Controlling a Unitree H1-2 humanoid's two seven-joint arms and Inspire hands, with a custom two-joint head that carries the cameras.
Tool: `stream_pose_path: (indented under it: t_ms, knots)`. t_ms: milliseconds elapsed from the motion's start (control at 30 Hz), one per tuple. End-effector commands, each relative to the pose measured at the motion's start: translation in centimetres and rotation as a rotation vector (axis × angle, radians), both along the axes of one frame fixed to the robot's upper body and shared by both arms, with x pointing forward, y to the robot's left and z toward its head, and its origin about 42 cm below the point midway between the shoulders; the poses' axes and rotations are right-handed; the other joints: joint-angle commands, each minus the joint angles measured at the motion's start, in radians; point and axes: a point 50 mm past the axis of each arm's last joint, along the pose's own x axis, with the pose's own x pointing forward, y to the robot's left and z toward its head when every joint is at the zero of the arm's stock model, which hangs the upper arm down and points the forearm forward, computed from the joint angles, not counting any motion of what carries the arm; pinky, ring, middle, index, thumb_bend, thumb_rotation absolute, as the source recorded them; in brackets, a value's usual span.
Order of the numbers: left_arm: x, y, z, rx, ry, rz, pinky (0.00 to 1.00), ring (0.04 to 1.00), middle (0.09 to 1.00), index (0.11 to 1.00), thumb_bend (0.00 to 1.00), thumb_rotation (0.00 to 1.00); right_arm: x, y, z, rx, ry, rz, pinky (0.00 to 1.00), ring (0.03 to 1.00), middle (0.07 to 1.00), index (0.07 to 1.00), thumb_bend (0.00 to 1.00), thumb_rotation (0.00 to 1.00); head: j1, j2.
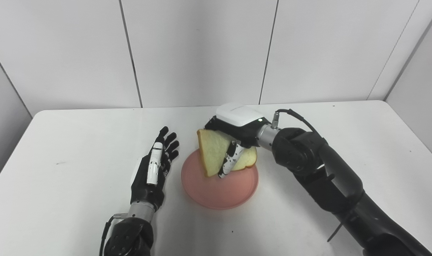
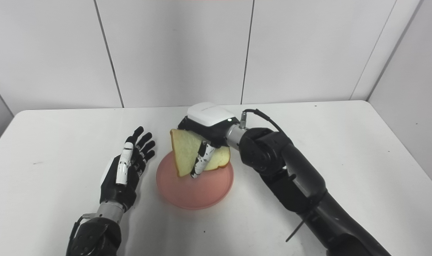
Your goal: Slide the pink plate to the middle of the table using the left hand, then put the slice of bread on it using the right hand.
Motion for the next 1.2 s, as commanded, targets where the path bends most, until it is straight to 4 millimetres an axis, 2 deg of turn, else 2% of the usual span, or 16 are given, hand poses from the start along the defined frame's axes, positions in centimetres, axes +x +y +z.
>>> stream_pose_path:
  t_ms: [0, 200, 267, 400, 433, 533, 700, 767, 800, 833, 867, 933, 1100, 1167]
  knots:
    - [0.7, -0.8, 2.2, -0.011, -0.084, -0.009, 0.93, 0.925, 0.929, 0.931, 0.39, 1.0, 0.0, 0.4, 1.4, 0.008, -0.063, 0.049, 0.29, 0.334, 0.468, 0.493, 0.53, 0.0, 0.001, 0.001]
    - [0.7, -0.8, 2.4, -0.019, -0.089, -0.017, 0.94, 0.93, 0.935, 0.937, 0.39, 1.0, -0.4, 0.3, 0.2, -0.014, -0.051, 0.048, 0.24, 0.291, 0.475, 0.486, 0.53, 0.0, 0.005, 0.006]
    - [0.7, -0.8, 2.4, -0.02, -0.09, -0.016, 0.94, 0.926, 0.932, 0.936, 0.4, 1.0, -0.4, 0.3, -0.1, -0.029, -0.041, 0.042, 0.29, 0.34, 0.417, 0.518, 0.52, 0.0, 0.005, 0.008]
    - [0.6, -0.9, 2.5, -0.024, -0.086, -0.013, 0.93, 0.922, 0.927, 0.93, 0.4, 1.0, -0.4, 0.5, -0.9, -0.047, -0.027, 0.037, 0.33, 0.388, 0.424, 0.528, 0.52, 0.0, 0.007, 0.01]
    - [0.6, -0.9, 2.5, -0.027, -0.085, -0.015, 0.93, 0.925, 0.929, 0.932, 0.4, 1.0, -0.3, 0.5, -1.2, -0.046, -0.026, 0.039, 0.32, 0.374, 0.417, 0.529, 0.52, 0.0, 0.008, 0.01]
    - [0.6, -0.9, 2.6, -0.032, -0.079, -0.017, 0.94, 0.927, 0.93, 0.933, 0.4, 1.0, -0.2, 0.6, -1.9, -0.047, -0.027, 0.044, 0.25, 0.31, 0.471, 0.49, 0.53, 0.0, 0.008, 0.011]
    - [0.5, -0.9, 2.7, -0.024, -0.084, -0.019, 0.94, 0.929, 0.93, 0.932, 0.4, 1.0, 0.1, 0.9, -2.6, -0.028, -0.062, 0.037, 0.29, 0.361, 0.423, 0.525, 0.52, 0.0, 0.008, 0.011]
    - [0.5, -0.8, 2.7, -0.021, -0.087, -0.018, 0.94, 0.929, 0.931, 0.933, 0.4, 1.0, 0.1, 0.9, -2.7, -0.017, -0.096, 0.027, 0.3, 0.371, 0.467, 0.499, 0.53, 0.0, 0.007, 0.013]
    - [0.5, -0.9, 2.7, -0.02, -0.088, -0.017, 0.93, 0.926, 0.929, 0.933, 0.4, 1.0, 0.1, 0.9, -2.7, -0.016, -0.113, 0.022, 0.35, 0.46, 0.458, 0.524, 0.53, 0.0, 0.007, 0.013]
    - [0.5, -0.9, 2.7, -0.021, -0.088, -0.016, 0.93, 0.925, 0.928, 0.933, 0.4, 1.0, 0.1, 0.8, -2.7, -0.016, -0.127, 0.013, 0.44, 0.578, 0.572, 0.618, 0.63, 0.0, 0.007, 0.013]
    - [0.5, -0.9, 2.7, -0.023, -0.087, -0.015, 0.93, 0.925, 0.928, 0.934, 0.4, 1.0, 0.1, 0.8, -2.6, -0.016, -0.136, 0.006, 0.51, 0.654, 0.674, 0.693, 0.71, 0.0, 0.007, 0.013]
    - [0.5, -0.9, 2.7, -0.025, -0.087, -0.015, 0.93, 0.927, 0.929, 0.935, 0.4, 1.0, 0.1, 0.8, -2.5, -0.021, -0.15, -0.002, 0.57, 0.745, 0.785, 0.774, 0.79, 0.01, 0.005, 0.014]
    - [0.5, -0.8, 2.7, -0.023, -0.09, -0.019, 0.93, 0.927, 0.93, 0.935, 0.4, 1.0, 0.1, 0.7, -2.3, -0.012, -0.181, -0.013, 0.63, 0.788, 0.849, 0.825, 0.85, 0.07, 0.002, 0.014]
    - [0.5, -0.7, 2.7, -0.026, -0.092, -0.019, 0.93, 0.928, 0.932, 0.936, 0.4, 1.0, 0.1, 0.6, -2.3, -0.006, -0.187, -0.017, 0.69, 0.814, 0.87, 0.837, 0.87, 0.09, 0.001, 0.017]
